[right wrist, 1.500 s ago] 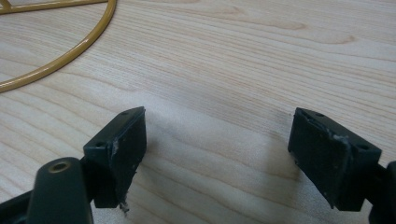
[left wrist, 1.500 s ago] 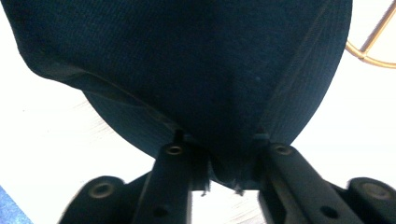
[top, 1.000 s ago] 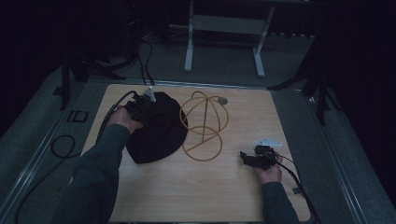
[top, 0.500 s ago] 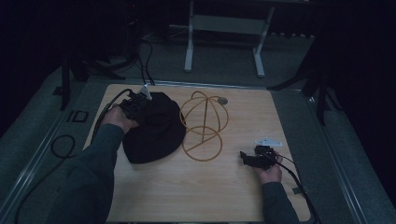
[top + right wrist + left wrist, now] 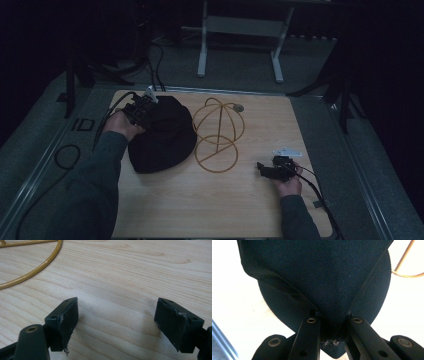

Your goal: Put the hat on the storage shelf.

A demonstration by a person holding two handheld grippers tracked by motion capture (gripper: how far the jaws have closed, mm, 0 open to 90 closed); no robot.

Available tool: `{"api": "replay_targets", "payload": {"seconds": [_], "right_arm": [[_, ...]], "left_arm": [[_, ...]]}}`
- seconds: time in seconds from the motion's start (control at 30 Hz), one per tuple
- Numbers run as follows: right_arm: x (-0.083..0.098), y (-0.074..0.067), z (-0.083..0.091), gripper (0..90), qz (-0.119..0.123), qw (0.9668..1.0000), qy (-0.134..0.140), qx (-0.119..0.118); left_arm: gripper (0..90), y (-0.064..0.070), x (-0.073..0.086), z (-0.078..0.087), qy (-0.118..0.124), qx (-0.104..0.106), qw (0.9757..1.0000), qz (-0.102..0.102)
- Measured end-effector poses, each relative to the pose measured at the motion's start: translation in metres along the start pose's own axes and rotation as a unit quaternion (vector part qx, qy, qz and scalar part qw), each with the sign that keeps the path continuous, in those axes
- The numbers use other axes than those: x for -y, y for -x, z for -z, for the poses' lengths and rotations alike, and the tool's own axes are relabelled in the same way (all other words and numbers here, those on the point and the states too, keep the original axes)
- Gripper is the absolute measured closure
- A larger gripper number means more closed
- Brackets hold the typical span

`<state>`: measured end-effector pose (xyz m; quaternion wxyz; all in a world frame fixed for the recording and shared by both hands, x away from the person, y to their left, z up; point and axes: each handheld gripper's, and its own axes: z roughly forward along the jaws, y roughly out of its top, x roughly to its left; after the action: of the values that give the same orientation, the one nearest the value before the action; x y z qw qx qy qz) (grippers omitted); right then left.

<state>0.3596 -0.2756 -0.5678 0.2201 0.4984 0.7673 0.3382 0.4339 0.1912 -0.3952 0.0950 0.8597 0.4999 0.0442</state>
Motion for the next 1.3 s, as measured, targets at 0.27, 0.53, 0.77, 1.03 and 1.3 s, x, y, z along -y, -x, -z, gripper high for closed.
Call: {"api": "replay_targets", "payload": {"seconds": [0.27,0.53,0.77,1.03,1.3], "right_arm": [[0.0,0.0,0.0,19.2,-0.001,1.0,0.001,0.0],[0.0,0.0,0.0,19.2,-0.002,1.0,0.0,-0.001],[0.0,0.0,0.0,19.2,-0.002,1.0,0.0,-0.001],[0.0,0.0,0.0,19.2,-0.002,1.0,0.0,0.0],[0.0,0.0,0.0,19.2,-0.002,1.0,0.0,-0.001]], "left_arm": [[85.9,0.005,-0.006,0.017,0.017,0.004,0.9998,-0.008],[85.8,0.011,-0.011,0.028,0.038,0.01,0.9991,-0.014],[85.8,0.012,-0.012,0.039,0.054,0.015,0.9983,-0.015],[85.8,0.009,-0.008,0.045,0.061,0.018,0.9978,-0.018],[85.8,0.008,-0.005,0.058,0.069,0.008,0.9973,-0.025]]}}
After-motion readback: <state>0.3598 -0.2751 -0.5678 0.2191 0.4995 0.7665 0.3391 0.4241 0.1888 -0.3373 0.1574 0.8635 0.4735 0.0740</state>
